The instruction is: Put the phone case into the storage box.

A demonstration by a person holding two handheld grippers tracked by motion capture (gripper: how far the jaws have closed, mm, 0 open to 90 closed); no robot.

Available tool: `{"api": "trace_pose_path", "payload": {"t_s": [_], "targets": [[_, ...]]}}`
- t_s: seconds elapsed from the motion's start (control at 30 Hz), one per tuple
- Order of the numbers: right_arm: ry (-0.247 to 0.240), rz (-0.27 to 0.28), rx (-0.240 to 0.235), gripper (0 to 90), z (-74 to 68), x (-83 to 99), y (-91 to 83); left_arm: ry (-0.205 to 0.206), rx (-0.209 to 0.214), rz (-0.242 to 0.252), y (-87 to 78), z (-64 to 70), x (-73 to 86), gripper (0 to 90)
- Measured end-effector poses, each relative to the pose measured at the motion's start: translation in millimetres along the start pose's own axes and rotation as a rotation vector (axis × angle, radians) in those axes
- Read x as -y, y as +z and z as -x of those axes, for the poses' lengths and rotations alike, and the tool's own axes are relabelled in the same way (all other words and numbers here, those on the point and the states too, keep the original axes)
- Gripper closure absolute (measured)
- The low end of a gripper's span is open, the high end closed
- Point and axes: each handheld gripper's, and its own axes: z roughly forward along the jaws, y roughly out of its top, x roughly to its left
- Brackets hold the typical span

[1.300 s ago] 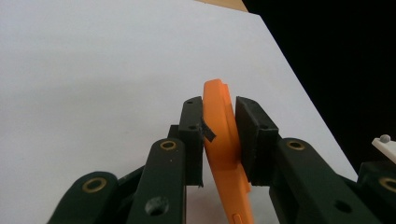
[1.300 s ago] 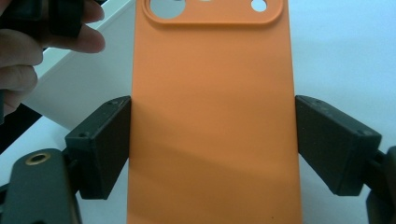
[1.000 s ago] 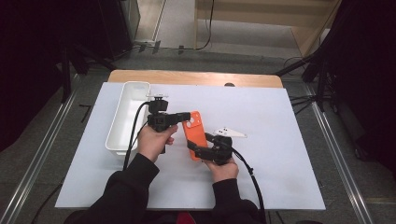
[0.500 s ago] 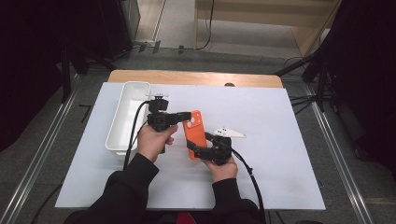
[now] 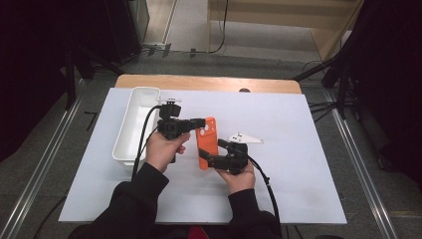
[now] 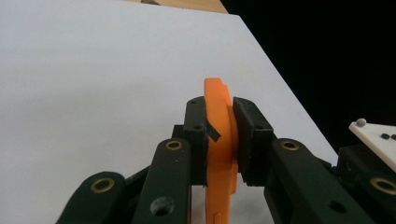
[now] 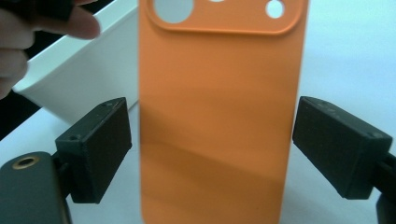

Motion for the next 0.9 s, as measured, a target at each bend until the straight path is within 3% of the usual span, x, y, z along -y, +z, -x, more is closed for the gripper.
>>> {"api": "trace_pose_path", "payload": {"t_s": [0.2, 0.33, 0.5, 0.63, 0.9], "targets": [[-0.045, -0.062, -0.022, 10.7, -3.3, -9.8, -5.9, 0.07, 0.006, 0.008, -7.0, 4.5, -4.4, 76.3], [-0.065, -0.101, -0.042, 10.8, -6.0, -16.7, -10.7, 0.087, 0.015, 0.019, -12.2, 3.6, -8.5, 76.3], [-0.074, -0.133, -0.056, 11.4, -5.3, -24.9, -15.7, 0.119, 0.021, -0.003, -17.1, 4.6, -11.6, 76.3], [-0.052, -0.144, -0.098, 12.7, 0.5, -30.7, -21.5, 0.15, 0.03, -0.01, -21.3, 4.7, -13.0, 76.3], [-0.097, -0.182, -0.173, 13.2, 5.3, -36.1, -27.3, 0.217, 0.056, -0.03, -25.9, 7.2, -11.7, 76.3]]}}
